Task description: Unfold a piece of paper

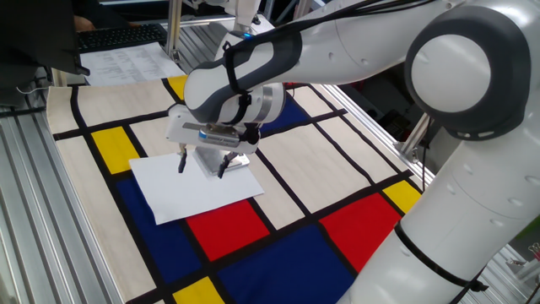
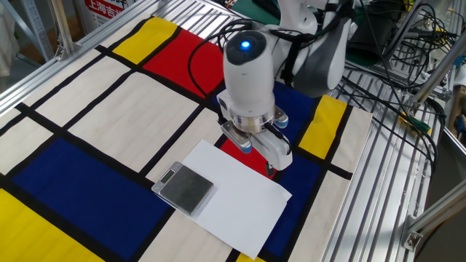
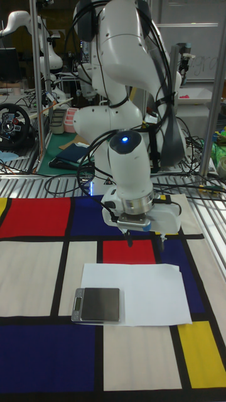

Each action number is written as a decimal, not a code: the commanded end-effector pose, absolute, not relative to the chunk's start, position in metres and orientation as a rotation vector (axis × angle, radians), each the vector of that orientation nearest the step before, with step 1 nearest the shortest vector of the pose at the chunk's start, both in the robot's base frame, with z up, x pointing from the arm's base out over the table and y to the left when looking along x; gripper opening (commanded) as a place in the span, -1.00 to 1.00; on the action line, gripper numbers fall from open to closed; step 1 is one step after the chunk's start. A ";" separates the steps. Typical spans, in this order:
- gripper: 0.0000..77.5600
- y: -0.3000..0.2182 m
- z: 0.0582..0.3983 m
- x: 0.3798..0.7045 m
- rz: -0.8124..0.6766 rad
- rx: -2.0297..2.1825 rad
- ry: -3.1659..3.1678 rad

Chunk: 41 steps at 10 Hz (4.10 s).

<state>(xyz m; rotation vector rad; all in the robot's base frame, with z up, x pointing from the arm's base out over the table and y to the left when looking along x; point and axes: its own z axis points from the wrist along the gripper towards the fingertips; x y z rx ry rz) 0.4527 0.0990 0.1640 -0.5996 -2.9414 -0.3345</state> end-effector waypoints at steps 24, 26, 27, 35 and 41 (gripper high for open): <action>-0.97 0.133 0.151 0.453 -0.104 -0.186 -3.048; -0.97 0.141 0.144 0.453 -0.103 -0.209 -3.057; -0.97 0.146 0.137 0.453 -0.104 -0.216 -3.063; -0.97 0.147 0.135 0.454 -0.110 -0.208 -3.083; -0.97 0.146 0.143 0.454 -0.105 -0.195 -3.083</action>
